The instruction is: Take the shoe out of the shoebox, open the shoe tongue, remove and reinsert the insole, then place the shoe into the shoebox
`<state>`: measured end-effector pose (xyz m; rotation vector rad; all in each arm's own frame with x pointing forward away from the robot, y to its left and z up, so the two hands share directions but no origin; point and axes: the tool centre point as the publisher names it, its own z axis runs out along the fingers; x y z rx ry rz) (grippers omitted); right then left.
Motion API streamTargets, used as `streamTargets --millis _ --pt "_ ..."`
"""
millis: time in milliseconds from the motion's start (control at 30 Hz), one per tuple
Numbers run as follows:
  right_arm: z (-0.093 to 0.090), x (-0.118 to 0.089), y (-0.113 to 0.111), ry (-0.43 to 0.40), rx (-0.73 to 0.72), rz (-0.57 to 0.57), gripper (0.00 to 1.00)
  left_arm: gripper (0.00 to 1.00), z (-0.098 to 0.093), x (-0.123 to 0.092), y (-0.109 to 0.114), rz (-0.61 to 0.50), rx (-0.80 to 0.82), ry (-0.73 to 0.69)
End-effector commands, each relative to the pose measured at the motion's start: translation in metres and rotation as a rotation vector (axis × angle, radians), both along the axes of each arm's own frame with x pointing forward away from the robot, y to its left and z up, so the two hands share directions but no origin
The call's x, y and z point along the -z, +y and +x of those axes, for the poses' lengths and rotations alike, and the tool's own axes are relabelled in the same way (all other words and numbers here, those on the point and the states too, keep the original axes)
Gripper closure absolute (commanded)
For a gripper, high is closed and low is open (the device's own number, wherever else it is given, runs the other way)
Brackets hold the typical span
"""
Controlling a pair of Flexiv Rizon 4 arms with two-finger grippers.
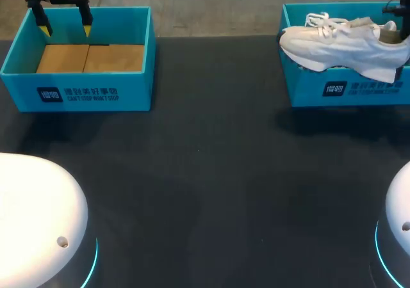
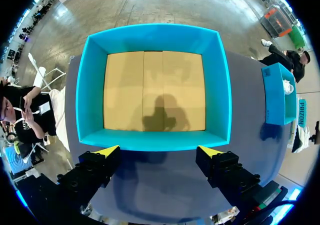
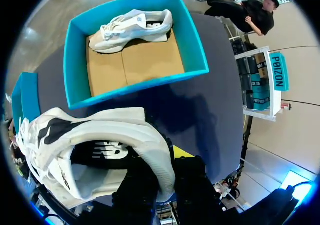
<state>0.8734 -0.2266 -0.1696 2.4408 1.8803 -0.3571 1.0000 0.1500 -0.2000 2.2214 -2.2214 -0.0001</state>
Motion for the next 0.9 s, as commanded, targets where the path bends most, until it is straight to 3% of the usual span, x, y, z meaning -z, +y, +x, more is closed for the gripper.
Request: streamTargets --millis 33,467,567,900 --pt "-0.014 -0.002 0.000 -0.094 -0.018 -0.016 1.00 0.00 0.000 0.000 0.000 0.000 0.000 0.000" --pt "-0.017 0.000 0.007 -0.092 -0.024 -0.017 1.00 0.00 0.000 0.000 0.000 0.000 0.000 0.000" --pt "-0.035 0.013 0.026 -0.081 -0.020 -0.043 1.00 0.00 0.000 0.000 0.000 0.000 0.000 0.000" --pt "-0.111 0.041 0.063 -0.080 0.021 0.022 1.00 0.00 0.000 0.000 0.000 0.000 0.000 0.000"
